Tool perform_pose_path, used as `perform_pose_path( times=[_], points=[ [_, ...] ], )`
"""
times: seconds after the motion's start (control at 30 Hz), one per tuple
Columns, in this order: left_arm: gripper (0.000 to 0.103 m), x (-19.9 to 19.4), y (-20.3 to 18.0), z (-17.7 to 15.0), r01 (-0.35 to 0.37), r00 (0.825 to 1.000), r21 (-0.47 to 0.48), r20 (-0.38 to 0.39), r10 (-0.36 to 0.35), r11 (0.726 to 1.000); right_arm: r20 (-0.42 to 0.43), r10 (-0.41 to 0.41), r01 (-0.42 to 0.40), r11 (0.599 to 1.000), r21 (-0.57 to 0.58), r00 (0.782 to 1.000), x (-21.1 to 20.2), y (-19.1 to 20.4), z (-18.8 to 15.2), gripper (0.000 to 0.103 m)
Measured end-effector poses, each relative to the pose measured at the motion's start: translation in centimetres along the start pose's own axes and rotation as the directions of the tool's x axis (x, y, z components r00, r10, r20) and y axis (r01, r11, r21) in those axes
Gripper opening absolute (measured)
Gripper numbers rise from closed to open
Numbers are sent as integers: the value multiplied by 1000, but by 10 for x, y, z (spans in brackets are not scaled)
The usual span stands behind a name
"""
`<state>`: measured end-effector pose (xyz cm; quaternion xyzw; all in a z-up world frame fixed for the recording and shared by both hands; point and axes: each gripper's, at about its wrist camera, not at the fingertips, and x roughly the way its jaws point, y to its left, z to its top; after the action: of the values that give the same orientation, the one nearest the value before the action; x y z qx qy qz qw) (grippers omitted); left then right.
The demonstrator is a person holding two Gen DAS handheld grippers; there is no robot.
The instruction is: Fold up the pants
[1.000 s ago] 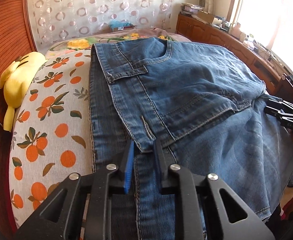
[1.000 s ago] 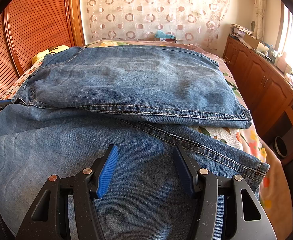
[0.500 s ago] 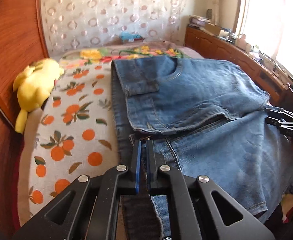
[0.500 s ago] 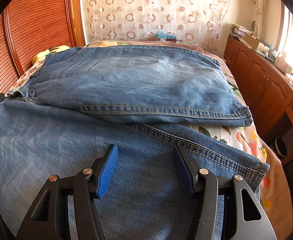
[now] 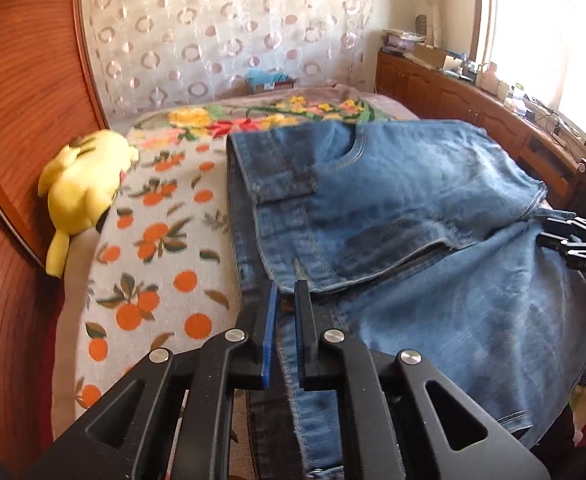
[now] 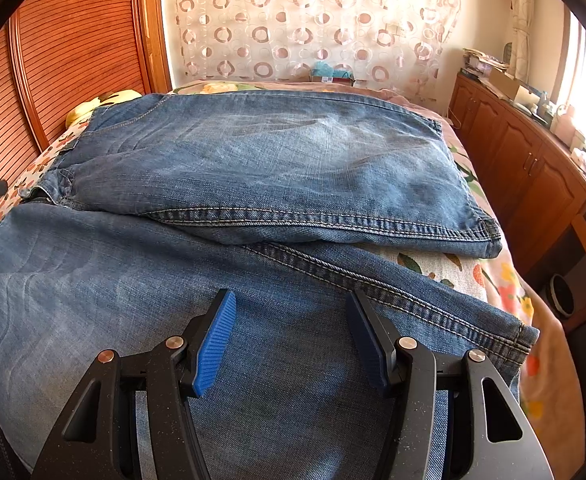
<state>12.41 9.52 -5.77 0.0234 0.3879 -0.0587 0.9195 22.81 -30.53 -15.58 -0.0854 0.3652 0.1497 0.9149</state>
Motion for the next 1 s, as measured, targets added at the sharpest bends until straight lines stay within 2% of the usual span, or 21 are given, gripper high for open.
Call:
perform_pose_path(
  times=[0.07,0.17,0.23,0.37,0.4,0.43,0.47,0.6,0.73,0.9,1.0],
  points=[
    [15,-7,-7,5,17,1000,9,22,-18,1000,0,1,-1,1000,1,1000,0,-1,0,60],
    [29,-11,-18,11,43,998,26,50,-45,999,0,0,0,1000,0,1000,0,0,0,60],
    [47,-11,-27,15,69,996,36,61,-71,997,0,1,-1,1000,0,1000,0,0,0,60],
    [53,-3,-50,19,102,993,64,51,-105,993,0,1,-1,1000,0,1000,0,0,0,60],
    [60,1,-57,20,113,992,73,43,-116,991,0,1,-1,1000,0,1000,0,0,0,60],
    [74,5,-64,20,124,991,81,40,-127,989,0,1,-1,1000,0,1000,0,0,0,60],
    [78,9,-71,19,133,990,89,41,-137,987,0,1,-1,1000,0,1000,0,0,0,60],
    [79,28,-91,13,164,986,109,7,-165,980,0,1,-1,1000,0,1000,0,0,0,60],
    [79,39,-102,4,161,987,122,-20,-160,979,0,1,-1,1000,0,1000,0,0,0,60],
    [79,42,-109,-1,120,993,159,-23,-117,980,42,34,-36,998,49,999,-18,-15,0,60],
    [79,45,-115,-4,87,996,184,-33,-82,979,85,-11,6,998,60,996,-39,-37,4,60]
  ],
)
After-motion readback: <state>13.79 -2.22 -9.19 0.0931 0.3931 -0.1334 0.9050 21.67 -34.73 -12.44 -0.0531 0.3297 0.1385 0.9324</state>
